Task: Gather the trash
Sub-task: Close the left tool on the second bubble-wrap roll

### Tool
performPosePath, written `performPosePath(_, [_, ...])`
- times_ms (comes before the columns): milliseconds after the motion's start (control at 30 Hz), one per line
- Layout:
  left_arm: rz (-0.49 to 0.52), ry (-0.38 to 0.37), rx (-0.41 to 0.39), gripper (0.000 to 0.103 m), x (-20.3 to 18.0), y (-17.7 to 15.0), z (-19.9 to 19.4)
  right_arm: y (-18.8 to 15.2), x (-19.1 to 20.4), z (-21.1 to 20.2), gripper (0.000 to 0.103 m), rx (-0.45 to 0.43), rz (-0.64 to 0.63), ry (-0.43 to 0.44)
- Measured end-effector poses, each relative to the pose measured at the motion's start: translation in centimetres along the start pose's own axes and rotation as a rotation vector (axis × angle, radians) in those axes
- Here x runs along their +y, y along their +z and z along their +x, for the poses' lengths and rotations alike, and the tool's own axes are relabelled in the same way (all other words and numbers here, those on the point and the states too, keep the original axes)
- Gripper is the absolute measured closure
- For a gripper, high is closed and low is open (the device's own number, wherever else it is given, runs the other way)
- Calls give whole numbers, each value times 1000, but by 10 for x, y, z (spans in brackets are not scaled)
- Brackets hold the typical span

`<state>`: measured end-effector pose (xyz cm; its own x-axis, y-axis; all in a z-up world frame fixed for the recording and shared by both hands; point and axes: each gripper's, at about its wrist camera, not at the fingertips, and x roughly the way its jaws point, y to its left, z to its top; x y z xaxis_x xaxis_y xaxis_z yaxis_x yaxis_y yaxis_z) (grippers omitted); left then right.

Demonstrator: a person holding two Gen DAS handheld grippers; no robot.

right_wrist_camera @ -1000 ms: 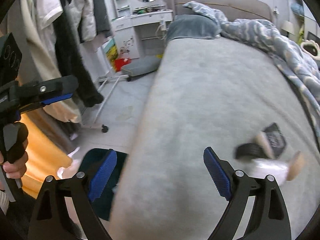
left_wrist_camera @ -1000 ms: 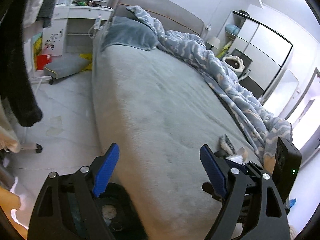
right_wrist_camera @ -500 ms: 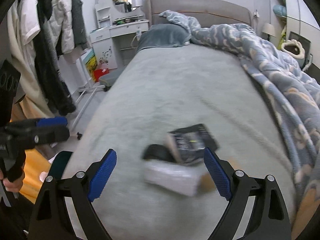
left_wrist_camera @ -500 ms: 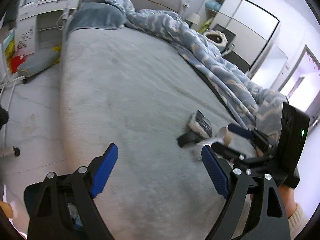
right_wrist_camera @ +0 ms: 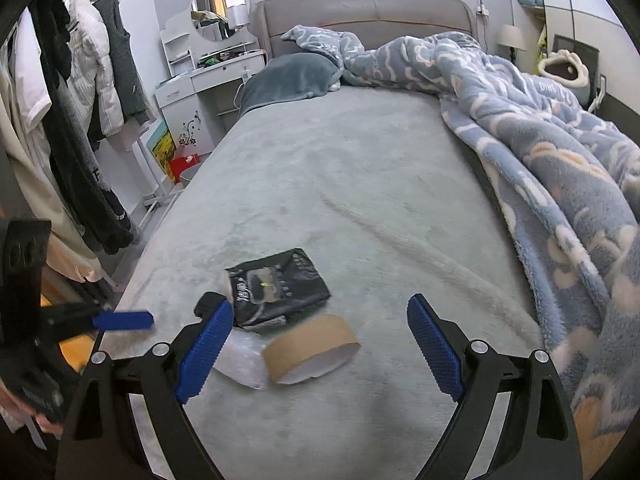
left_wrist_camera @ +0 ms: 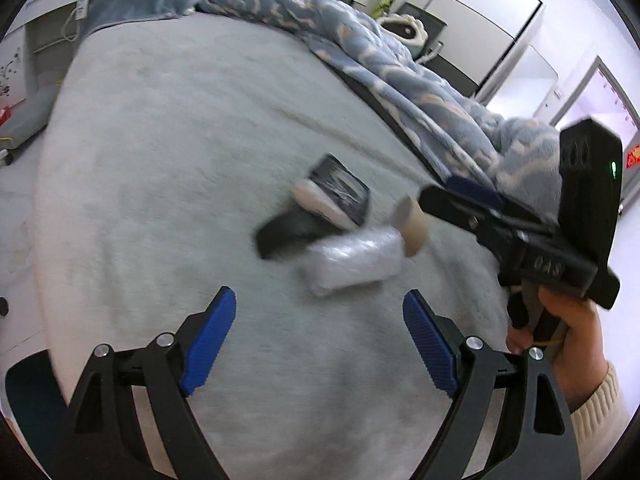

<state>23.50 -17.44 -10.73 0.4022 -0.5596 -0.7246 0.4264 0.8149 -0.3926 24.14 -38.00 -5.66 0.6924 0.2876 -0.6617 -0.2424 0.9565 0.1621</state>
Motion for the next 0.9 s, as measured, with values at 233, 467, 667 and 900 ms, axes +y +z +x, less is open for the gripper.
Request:
performPosePath(233, [4, -15, 12, 15, -13, 0, 18, -3, -17, -2, 13, -2, 20, 1])
performPosePath(467, [-18, -15, 10, 15, -21, 9, 33, -7, -34, -1, 13, 9, 43, 2])
performPosePath(667, [7, -20, 16, 13, -33, 12, 45, -7, -42, -4, 13, 3, 59, 17])
performPosePath(900, [77, 62, 17, 25, -39, 13, 53, -7, -48, -5, 13, -6, 90, 58])
